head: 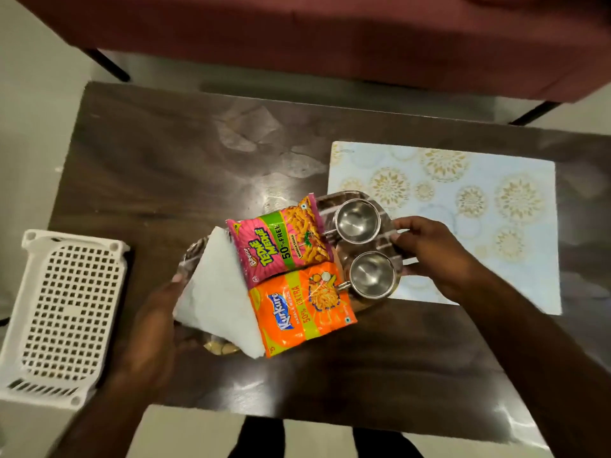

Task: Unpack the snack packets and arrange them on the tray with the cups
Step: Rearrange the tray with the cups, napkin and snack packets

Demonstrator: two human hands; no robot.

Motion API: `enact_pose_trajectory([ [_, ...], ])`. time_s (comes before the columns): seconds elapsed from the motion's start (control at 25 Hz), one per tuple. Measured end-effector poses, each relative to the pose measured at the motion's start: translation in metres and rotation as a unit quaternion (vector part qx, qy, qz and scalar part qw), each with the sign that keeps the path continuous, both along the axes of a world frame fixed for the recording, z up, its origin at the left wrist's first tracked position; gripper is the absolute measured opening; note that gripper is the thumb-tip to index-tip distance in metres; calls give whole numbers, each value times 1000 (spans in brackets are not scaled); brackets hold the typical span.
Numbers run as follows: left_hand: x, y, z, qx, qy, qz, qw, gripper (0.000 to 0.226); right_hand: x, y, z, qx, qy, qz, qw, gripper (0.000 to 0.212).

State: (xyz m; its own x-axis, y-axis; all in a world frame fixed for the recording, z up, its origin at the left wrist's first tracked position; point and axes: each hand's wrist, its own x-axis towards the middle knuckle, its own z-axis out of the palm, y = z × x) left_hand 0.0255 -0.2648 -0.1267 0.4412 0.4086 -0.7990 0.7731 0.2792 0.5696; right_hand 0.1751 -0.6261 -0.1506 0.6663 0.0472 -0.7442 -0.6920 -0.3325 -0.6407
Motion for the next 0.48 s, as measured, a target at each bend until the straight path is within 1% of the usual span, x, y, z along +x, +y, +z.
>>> enact_pose_trajectory([
  [0.12, 49, -35, -13, 5, 15, -42, 999, 34, 4, -55, 2, 2, 0, -50, 999, 17],
  [0.2, 82, -66, -24, 7, -2, -64, 998, 28, 7, -95, 3, 0, 0, -83, 997, 18],
  [0.32, 125, -120, -39, 7, -27, -120, 992, 33, 13, -151, -2, -16, 8, -134, 991, 20],
  [0.4, 147, -151, -48, 5, -45, -144, 989, 31, 16, -182, -8, -20, 16, -167, 986, 18],
  [0.48, 163, -177, -55, 3, -27, -160, 987, 33, 19, -207, -16, -18, 22, -195, 980, 16],
])
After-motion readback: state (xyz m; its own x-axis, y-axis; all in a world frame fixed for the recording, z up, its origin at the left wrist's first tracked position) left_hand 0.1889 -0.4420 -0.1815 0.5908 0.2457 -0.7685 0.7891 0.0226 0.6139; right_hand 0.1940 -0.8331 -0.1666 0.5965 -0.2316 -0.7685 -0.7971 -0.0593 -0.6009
